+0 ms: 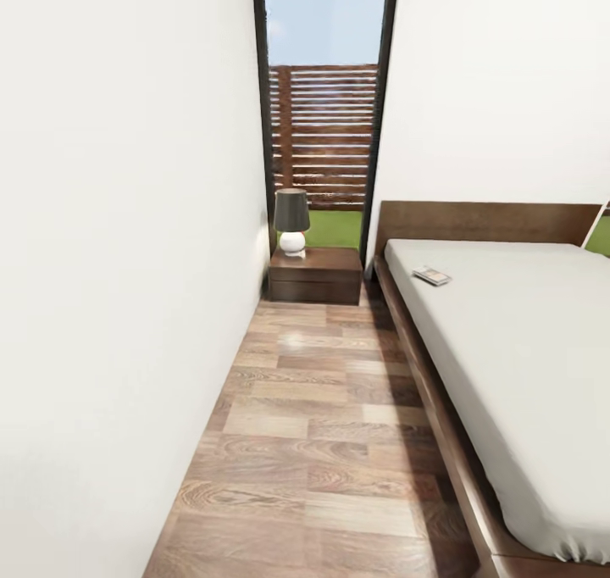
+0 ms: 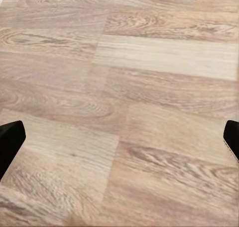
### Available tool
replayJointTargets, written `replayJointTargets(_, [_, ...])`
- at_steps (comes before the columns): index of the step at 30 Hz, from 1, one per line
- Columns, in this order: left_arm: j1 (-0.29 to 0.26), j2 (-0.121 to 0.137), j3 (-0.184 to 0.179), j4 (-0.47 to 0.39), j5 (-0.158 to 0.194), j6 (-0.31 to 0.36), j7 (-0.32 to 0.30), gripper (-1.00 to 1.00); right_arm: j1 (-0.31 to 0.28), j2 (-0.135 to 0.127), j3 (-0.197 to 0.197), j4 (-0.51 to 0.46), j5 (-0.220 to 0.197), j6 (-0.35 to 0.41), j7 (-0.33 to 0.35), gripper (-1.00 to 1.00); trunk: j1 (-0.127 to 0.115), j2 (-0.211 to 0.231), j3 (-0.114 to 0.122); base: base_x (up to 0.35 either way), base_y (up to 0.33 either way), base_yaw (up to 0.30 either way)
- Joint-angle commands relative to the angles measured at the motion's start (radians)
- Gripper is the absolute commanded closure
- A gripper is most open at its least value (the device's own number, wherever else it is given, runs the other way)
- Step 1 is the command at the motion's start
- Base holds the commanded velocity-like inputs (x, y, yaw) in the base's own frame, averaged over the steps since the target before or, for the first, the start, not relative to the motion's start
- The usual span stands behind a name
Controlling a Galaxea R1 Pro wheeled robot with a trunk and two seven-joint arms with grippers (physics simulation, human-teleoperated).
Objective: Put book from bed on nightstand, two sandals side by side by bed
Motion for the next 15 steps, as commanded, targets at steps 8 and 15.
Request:
replayJointTargets(8, [-0.001, 0.0, 0.008, 0.001, -0.008, -0.004, -0.003, -1.0, -0.002, 0.0, 0.007, 0.004, -0.01, -0.005, 0.008, -1.0, 0.0, 0.0, -0.001, 0.306, 0.0, 0.0])
replayJointTargets(15, [-0.001, 0.0, 0.008, 0.001, -0.008, -0.004, -0.003, -1.0, -0.002, 0.0, 0.007, 0.004, -0.01, -0.004, 0.008, -1.0, 0.0, 0.0, -0.001, 0.318, 0.0, 0.0])
